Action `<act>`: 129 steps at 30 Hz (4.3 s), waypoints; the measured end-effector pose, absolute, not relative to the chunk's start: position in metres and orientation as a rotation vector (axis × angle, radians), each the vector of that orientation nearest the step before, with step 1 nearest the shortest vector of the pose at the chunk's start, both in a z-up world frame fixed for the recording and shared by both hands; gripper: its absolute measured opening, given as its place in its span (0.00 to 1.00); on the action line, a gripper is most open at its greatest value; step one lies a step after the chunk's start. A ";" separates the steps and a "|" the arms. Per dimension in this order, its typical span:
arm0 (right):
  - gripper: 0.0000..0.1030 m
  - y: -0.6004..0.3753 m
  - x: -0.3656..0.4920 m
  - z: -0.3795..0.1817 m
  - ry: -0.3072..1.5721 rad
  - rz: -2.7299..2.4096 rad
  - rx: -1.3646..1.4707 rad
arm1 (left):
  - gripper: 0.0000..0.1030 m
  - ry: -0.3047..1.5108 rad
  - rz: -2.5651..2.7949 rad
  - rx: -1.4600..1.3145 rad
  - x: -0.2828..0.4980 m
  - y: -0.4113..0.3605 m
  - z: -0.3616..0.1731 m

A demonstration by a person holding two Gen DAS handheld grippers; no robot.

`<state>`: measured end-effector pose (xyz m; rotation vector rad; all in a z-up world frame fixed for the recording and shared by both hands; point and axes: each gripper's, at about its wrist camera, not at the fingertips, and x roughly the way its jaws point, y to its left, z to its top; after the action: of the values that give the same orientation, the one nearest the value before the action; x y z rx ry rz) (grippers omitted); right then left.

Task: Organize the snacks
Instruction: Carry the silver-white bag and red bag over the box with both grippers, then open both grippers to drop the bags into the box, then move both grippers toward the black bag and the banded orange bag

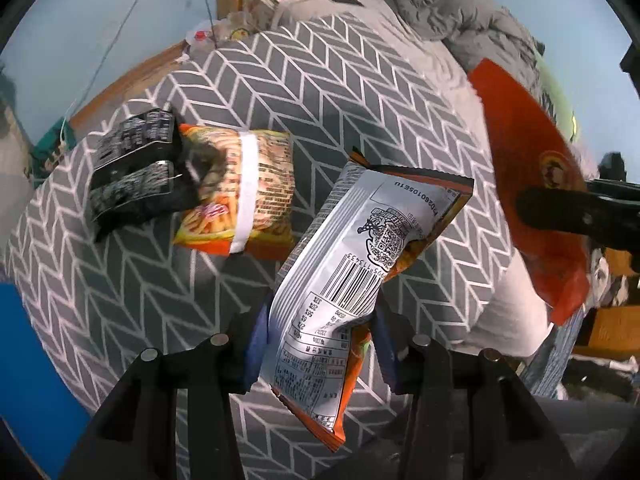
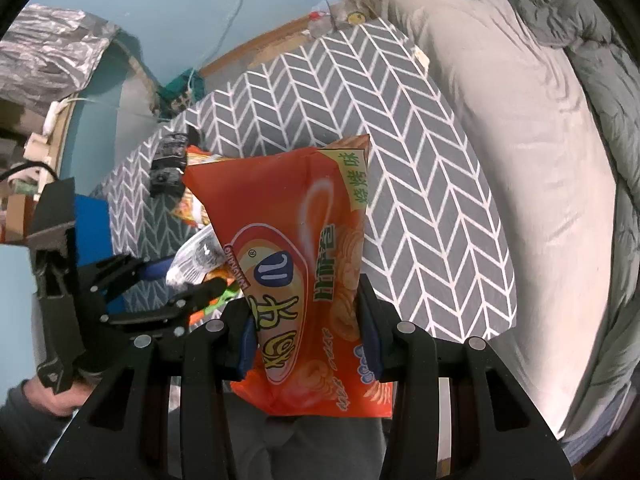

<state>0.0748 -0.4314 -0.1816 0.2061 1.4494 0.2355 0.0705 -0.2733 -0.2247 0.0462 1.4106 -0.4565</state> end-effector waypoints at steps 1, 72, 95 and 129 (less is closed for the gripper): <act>0.41 -0.429 0.075 -0.179 1.445 0.241 0.203 | 0.46 1.402 -0.455 0.027 0.068 -0.269 -0.218; 0.41 -0.005 0.085 -0.162 1.465 0.862 -0.128 | 0.47 1.141 0.351 -0.676 -0.057 0.112 -0.146; 0.68 -0.049 0.096 -0.149 1.452 0.739 -0.106 | 0.70 1.174 0.343 -0.706 -0.054 0.093 -0.138; 0.71 -0.284 0.131 -0.181 1.500 0.325 0.129 | 0.76 1.303 0.017 -0.502 0.061 -0.071 -0.141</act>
<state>0.1308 -0.2838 -0.1810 0.1287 1.4999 0.3247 0.0611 -0.0709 -0.1412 -0.5024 1.3027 0.0175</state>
